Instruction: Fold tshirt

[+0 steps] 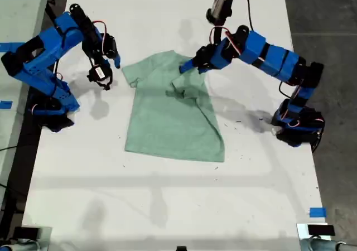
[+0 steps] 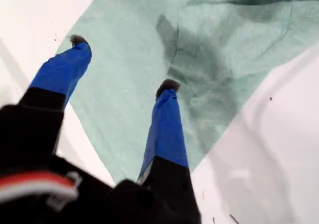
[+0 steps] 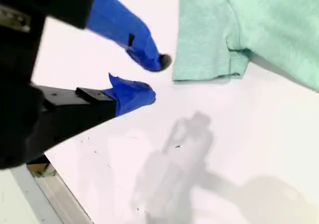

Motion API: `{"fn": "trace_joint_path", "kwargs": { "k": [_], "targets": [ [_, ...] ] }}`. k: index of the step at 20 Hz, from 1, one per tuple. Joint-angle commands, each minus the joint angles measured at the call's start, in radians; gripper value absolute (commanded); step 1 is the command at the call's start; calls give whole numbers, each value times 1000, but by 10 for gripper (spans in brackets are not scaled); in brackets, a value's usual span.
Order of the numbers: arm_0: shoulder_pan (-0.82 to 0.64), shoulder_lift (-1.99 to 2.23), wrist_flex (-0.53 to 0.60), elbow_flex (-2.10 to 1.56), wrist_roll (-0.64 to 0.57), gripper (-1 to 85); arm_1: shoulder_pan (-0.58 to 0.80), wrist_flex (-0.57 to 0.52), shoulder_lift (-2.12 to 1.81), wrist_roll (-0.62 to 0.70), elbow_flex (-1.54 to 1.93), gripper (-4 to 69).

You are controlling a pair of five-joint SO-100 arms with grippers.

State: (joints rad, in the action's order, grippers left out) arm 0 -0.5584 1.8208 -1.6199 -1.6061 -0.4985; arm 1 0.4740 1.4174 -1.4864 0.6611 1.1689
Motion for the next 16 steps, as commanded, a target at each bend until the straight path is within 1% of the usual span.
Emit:
{"fn": "trace_joint_path", "kwargs": {
  "k": [1,2,4,7,16],
  "targets": [
    [2,-20,-14,69,-5,300,-18,-26,-135,-18,63,248],
    [-8,-32,-12,74,-12,344,-18,-35,-149,-23,92,244],
    [-26,-52,-8,75,-35,362,-26,-41,-166,-28,120,242],
    [-58,-86,15,75,-66,362,-35,-43,-184,-34,143,239],
    [-138,-304,202,63,-164,341,-48,-41,-380,-54,298,235]
  ]
}}
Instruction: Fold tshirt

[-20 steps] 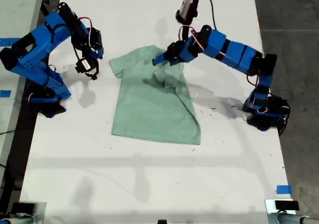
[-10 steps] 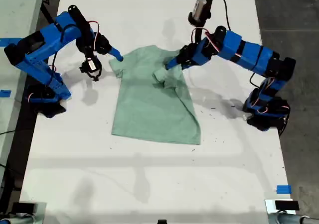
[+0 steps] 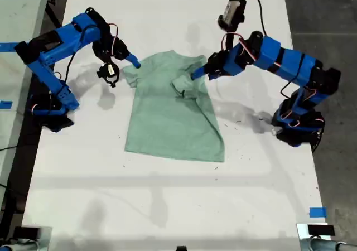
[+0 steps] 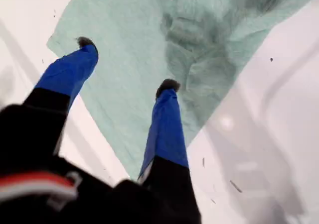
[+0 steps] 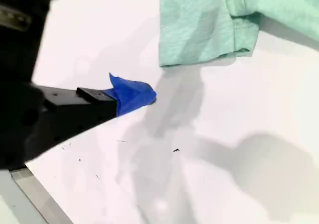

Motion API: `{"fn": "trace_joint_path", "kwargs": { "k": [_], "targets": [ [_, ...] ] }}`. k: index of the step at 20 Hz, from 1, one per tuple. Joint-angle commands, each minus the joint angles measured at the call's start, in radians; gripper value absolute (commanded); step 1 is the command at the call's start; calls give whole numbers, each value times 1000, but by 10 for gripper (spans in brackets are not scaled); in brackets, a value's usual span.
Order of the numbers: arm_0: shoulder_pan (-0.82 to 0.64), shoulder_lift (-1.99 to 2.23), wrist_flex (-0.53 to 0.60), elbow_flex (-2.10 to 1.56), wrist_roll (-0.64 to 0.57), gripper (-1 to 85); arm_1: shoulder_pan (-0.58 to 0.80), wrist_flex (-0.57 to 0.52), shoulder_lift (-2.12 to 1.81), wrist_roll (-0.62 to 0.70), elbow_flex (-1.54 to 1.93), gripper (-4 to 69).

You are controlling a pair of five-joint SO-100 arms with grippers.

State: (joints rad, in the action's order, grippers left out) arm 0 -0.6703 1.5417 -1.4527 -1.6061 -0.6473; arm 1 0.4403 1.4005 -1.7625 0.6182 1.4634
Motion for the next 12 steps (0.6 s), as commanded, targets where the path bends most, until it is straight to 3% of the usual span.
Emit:
{"fn": "trace_joint_path", "kwargs": {
  "k": [1,8,12],
  "targets": [
    [-32,-57,55,63,-25,341,-14,-25,-129,-12,23,233],
    [-78,-364,129,170,-51,346,-20,-23,-235,-37,121,231],
    [-100,-515,110,285,-74,195,-18,-23,-291,-48,178,231]
  ]
}}
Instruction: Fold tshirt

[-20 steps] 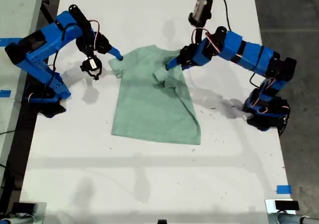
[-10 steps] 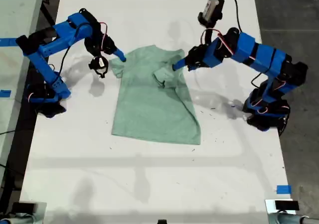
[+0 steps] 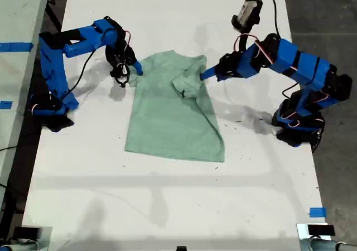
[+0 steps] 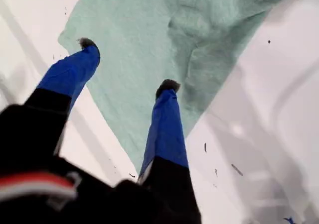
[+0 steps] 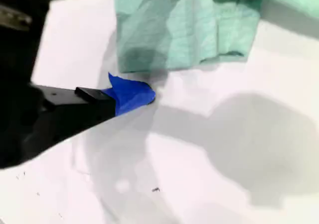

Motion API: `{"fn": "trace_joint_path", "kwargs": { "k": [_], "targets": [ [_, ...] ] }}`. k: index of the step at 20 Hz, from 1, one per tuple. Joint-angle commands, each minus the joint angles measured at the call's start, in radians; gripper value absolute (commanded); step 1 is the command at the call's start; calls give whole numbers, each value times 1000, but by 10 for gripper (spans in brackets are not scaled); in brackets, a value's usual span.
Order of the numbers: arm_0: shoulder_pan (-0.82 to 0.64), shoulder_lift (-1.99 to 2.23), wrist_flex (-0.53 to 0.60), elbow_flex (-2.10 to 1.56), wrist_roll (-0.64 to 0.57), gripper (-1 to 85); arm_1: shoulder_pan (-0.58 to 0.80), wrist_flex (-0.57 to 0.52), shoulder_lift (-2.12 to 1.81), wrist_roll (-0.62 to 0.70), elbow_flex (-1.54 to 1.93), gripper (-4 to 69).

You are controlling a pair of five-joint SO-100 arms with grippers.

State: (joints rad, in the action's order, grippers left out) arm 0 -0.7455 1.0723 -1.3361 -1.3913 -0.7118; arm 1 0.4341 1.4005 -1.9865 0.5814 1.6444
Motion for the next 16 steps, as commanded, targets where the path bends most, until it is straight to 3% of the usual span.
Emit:
{"fn": "trace_joint_path", "kwargs": {
  "k": [1,4,16],
  "targets": [
    [-26,-69,-17,98,-15,127,-12,-23,-78,-14,11,231],
    [-28,-110,-43,156,-18,1,-9,-26,-100,-20,38,229],
    [-12,138,-130,133,6,0,-2,-35,-124,-29,69,228]
  ]
}}
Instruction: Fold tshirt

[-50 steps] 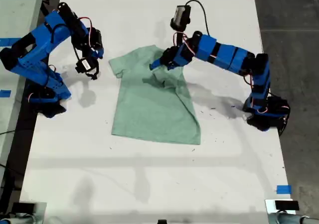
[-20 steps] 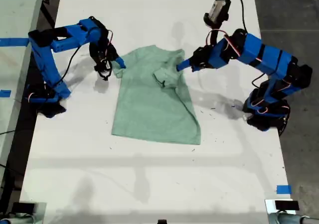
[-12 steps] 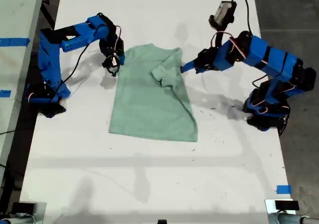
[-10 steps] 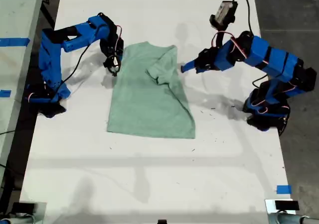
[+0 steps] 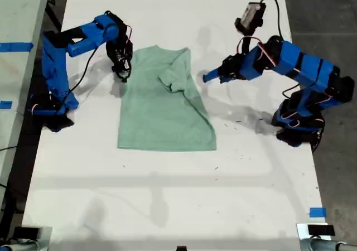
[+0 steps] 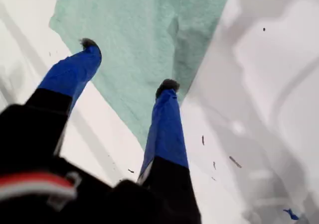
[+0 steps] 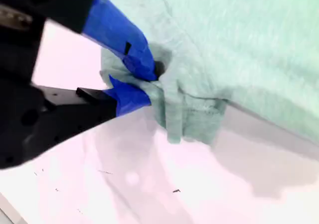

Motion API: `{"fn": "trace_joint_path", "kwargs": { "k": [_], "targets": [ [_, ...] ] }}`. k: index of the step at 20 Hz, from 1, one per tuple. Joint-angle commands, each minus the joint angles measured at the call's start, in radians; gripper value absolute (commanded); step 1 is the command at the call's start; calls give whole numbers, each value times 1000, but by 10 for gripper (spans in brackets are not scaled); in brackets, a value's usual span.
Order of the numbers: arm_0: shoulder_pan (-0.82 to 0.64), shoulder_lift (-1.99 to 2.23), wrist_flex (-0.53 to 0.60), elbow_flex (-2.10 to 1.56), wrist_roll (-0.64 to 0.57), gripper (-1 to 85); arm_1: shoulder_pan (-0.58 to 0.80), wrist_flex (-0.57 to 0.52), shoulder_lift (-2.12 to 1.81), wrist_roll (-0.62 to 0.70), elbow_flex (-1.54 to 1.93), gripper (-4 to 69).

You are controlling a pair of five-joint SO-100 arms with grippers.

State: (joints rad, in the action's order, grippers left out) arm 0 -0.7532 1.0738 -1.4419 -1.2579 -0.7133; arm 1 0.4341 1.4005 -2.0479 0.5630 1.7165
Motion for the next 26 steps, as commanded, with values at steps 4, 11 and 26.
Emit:
{"fn": "trace_joint_path", "kwargs": {
  "k": [4,11,26],
  "targets": [
    [75,337,18,2,-2,0,11,-34,-120,-15,51,228],
    [284,195,146,173,0,0,20,-28,-178,-20,94,227],
    [278,-77,-11,517,-2,334,3,-23,-313,-61,222,224]
  ]
}}
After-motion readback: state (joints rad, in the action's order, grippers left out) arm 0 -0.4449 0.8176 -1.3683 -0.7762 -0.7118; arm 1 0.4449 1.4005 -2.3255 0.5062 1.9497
